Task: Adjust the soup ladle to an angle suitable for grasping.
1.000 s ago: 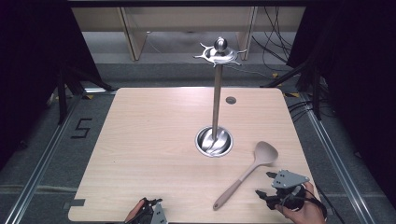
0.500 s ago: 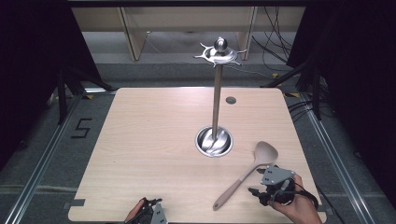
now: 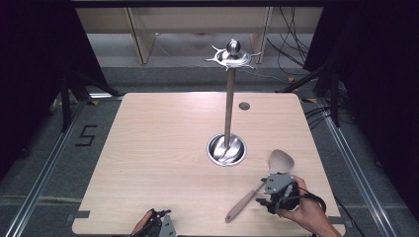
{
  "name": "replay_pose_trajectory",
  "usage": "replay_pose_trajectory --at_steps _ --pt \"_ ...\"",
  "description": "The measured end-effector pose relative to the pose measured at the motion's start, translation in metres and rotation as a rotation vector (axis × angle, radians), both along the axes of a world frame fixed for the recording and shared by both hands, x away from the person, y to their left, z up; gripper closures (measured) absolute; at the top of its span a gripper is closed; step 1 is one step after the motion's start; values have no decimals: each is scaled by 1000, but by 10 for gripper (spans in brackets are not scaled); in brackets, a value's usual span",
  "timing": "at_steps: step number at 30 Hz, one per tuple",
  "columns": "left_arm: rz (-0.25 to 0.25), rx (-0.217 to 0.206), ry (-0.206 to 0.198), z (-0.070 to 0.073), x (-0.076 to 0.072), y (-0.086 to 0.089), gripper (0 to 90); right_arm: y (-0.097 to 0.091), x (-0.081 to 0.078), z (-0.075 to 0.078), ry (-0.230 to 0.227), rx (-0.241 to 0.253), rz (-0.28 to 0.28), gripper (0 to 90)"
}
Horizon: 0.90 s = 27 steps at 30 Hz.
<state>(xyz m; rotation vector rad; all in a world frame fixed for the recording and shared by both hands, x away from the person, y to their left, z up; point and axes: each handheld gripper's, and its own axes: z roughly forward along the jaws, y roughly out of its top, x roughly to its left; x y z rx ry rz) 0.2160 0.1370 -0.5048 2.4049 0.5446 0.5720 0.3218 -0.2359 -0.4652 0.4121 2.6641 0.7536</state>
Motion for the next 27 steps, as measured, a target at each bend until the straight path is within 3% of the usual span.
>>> replay_pose_trajectory --at_steps 4,7,12,13,14,16,22,25,27 --pt "-2 -4 0 -1 0 0 154 4 10 -2 8 -42 26 351" --pt "-4 0 4 0 0 0 154 5 18 -3 55 -11 62 355" --pt "-3 0 -1 0 0 0 154 8 24 -4 78 -40 59 368" --pt "-3 0 0 0 0 0 154 9 27 -4 64 -43 95 369" --pt "-8 7 14 1 0 0 154 9 28 -5 70 -50 89 374" --pt "-2 9 0 0 0 0 154 10 29 -7 78 -66 96 376" --pt "-10 -1 9 0 0 0 154 8 32 -8 74 -126 106 382" --pt "-3 10 4 0 0 -1 154 8 34 -7 68 -129 114 384" --pt "-4 6 8 0 0 -1 154 10 35 -5 88 -116 135 388"
